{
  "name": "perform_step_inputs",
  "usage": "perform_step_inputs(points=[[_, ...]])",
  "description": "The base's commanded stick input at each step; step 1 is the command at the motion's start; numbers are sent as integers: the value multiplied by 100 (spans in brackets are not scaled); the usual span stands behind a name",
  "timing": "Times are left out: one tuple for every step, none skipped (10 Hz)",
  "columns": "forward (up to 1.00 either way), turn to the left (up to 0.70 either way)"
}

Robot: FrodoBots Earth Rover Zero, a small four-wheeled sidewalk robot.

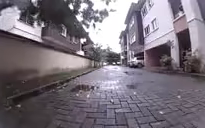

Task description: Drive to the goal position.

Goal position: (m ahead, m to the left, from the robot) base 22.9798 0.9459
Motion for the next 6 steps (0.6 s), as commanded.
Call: perform_step_inputs(points=[[70,-31],[70,-17],[70,0],[70,0],[70,0],[70,0]])
